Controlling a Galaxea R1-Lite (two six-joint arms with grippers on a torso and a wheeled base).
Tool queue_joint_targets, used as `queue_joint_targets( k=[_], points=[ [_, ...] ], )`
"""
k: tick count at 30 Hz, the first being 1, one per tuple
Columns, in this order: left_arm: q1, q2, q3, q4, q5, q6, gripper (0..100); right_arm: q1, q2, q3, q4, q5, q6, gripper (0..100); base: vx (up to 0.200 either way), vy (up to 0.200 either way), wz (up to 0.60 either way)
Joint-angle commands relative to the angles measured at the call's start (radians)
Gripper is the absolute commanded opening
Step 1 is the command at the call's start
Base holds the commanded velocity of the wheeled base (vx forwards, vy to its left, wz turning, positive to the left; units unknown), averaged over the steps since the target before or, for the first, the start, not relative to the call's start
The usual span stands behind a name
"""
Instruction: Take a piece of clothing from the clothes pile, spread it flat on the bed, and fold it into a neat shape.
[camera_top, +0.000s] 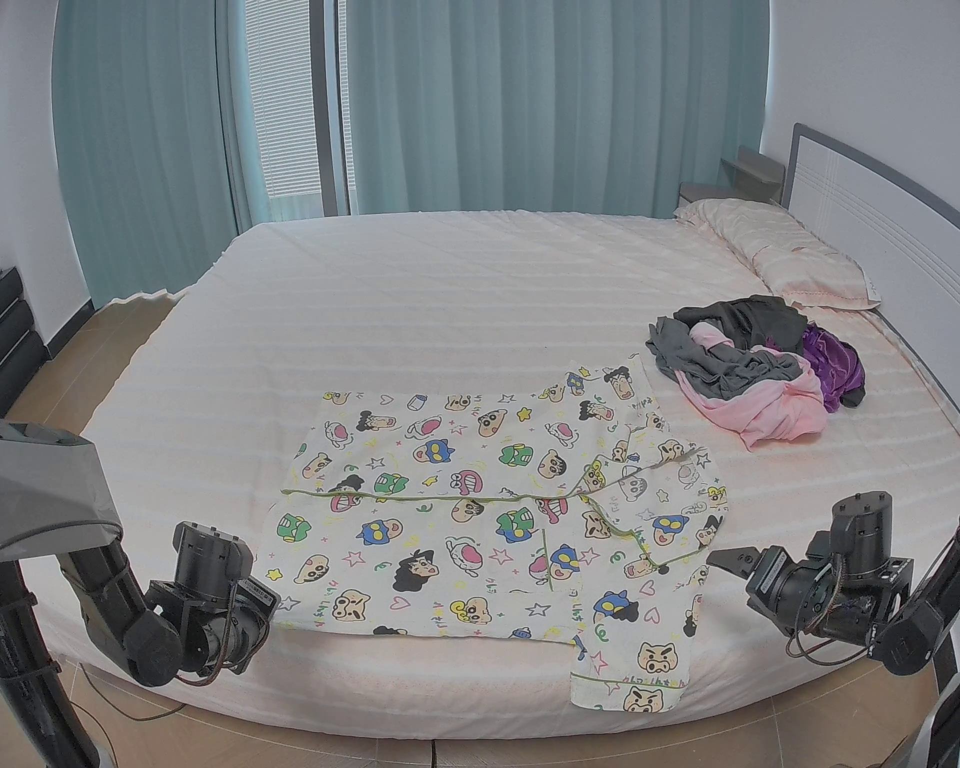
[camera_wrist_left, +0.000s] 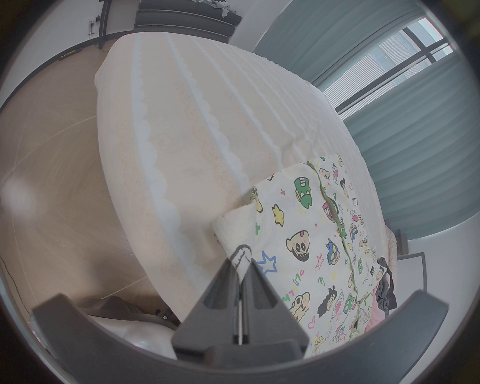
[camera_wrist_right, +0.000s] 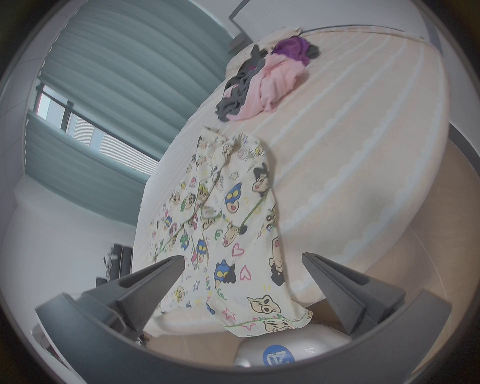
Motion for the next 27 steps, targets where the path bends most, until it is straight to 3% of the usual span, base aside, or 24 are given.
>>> queue_joint_targets(
  k=[1, 4, 10, 23, 24, 27],
  points=[
    [0.001, -0.035, 0.005, -0.001, -0.003, -0.001, 0, 0.007, 0.108, -0.019, -0.029, 0.059, -0.052, 100, 0.0, 0.0, 0.0],
    [0.004, -0.034, 0.004, -0.002, -0.023, -0.003, 0, 0.009, 0.168, -0.05, -0.046, 0.088, -0.119, 100, 0.0, 0.0, 0.0],
    [0.005, -0.037, 0.015, -0.039, -0.055, 0.004, 0, 0.018, 0.301, -0.133, -0.046, 0.085, -0.204, 100, 0.0, 0.0, 0.0],
    [0.013, -0.043, 0.033, -0.068, -0.054, 0.005, 0, 0.007, 0.433, -0.239, -0.033, 0.082, -0.279, 100, 0.0, 0.0, 0.0],
    [0.013, -0.043, 0.033, -0.071, -0.054, 0.005, 0, 0.001, 0.449, -0.251, -0.033, 0.082, -0.282, 0, 0.0, 0.0, 0.0],
    [0.013, -0.043, 0.03, -0.071, -0.054, 0.011, 0, -0.021, 0.449, -0.275, -0.046, 0.082, -0.28, 0, 0.0, 0.0, 0.0]
  ],
)
